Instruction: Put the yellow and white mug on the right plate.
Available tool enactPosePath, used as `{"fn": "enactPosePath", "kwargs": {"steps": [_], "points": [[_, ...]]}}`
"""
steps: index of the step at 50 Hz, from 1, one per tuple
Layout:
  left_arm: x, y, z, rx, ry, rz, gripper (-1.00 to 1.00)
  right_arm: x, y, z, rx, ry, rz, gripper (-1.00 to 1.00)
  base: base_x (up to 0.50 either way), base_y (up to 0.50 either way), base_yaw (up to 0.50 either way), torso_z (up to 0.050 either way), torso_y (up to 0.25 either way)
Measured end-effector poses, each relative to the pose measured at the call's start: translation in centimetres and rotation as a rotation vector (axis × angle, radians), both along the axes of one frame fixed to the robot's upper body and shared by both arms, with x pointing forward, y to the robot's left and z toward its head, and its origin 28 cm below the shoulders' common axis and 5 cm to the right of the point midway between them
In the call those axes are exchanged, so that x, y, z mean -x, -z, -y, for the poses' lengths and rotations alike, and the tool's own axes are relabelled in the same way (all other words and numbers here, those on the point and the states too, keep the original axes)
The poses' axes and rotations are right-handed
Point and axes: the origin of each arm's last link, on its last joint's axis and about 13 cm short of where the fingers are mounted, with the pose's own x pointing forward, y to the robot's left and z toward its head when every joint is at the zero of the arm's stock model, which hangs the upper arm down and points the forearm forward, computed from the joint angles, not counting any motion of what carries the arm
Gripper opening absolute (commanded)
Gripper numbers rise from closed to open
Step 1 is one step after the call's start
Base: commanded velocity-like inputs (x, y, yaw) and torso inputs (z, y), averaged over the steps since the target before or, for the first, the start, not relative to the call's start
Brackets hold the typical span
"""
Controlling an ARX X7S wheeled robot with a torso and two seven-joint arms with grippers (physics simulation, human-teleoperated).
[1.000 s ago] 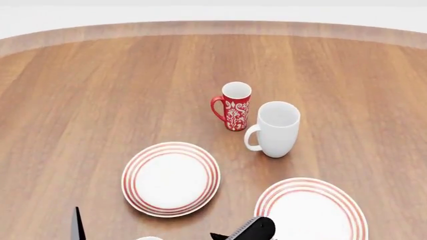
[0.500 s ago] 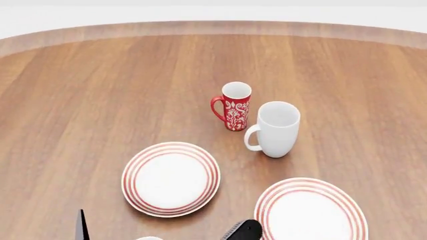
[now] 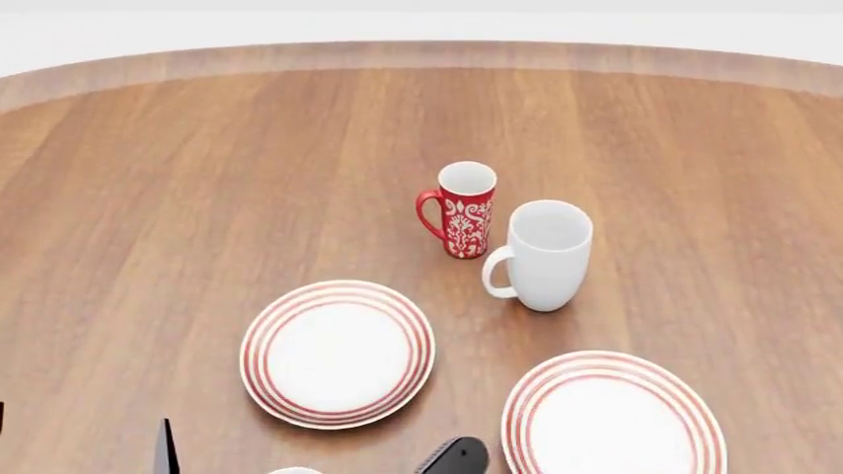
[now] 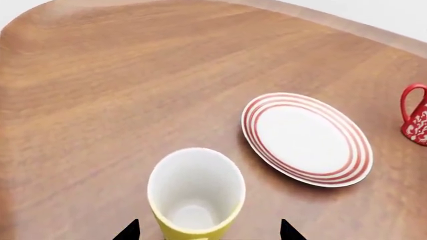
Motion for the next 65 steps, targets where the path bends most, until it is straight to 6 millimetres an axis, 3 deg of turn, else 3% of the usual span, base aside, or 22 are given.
{"fn": "enactPosePath", "kwargs": {"steps": [21,65], "points": [[-0.1,0.1,0.0,0.002,-0.001,-0.003,1.0,-0.7,1.1,-0.6,0.011,0.019,-0.023,1.0,0.0,0.0,0.0,0.0,0.0],[-0.3,0.5,-0.1,0.01,-0.006,-0.023,1.0,0.0,4.4,-0.7,0.044,0.061,-0.087,1.0,0.0,0.0,0.0,0.0,0.0]]}}
